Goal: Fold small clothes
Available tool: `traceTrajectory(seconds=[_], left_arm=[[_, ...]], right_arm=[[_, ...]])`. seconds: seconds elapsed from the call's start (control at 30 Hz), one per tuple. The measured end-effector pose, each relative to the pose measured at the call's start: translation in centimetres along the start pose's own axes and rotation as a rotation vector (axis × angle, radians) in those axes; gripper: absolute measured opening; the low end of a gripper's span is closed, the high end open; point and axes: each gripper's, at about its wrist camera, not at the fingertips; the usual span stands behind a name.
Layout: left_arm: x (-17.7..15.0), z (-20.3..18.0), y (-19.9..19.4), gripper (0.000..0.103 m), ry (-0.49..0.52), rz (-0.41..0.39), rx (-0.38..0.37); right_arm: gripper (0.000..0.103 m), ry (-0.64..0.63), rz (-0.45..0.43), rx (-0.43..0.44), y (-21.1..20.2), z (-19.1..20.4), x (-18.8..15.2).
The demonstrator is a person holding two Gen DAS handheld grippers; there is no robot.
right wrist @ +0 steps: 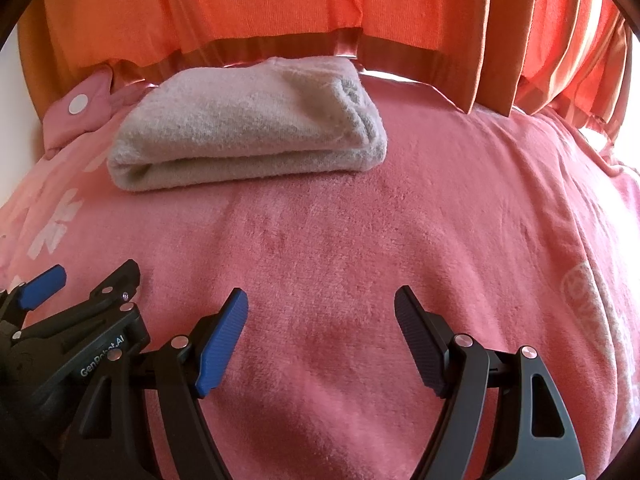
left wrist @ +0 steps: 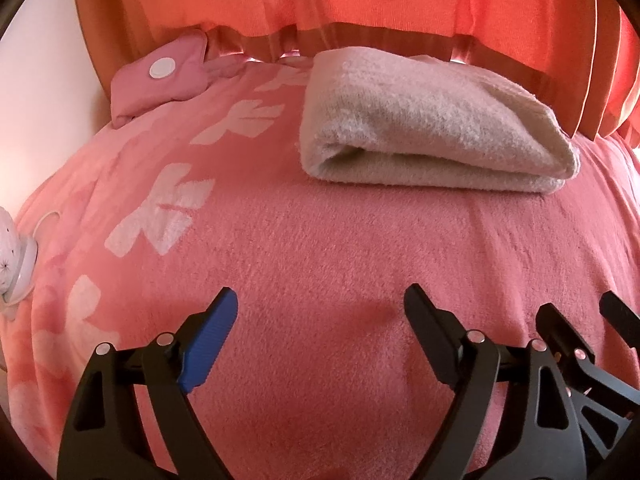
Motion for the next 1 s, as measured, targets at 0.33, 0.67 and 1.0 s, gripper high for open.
traceTrajectory(seconds=[0.33,0.67,1.0], left_arm=[[0.05,0.05,0.13,0.083,0.005,0.000,0.004],[-0.09,-0.05,0.09,0.082,0.005,0.002,0.004],[-0.14,-0.06,0.04,0.083,0.004,0.003,0.005]], right_arm=[[0.074,0.000,0.002,-0.001,0.01,0.01,-0.02],[0.074,0.001,0.003,0.001,0.01,-0.05,-0.02],[0.074,0.001,0.002,0.000,-0.05,-0.10,-0.05]])
Point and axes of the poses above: each gripper's, at about its wrist camera, not at the fingertips, and y roughly the way its jaws point, z to its left, x to its top, and after that the axes turned 10 degrees about x, right-handed
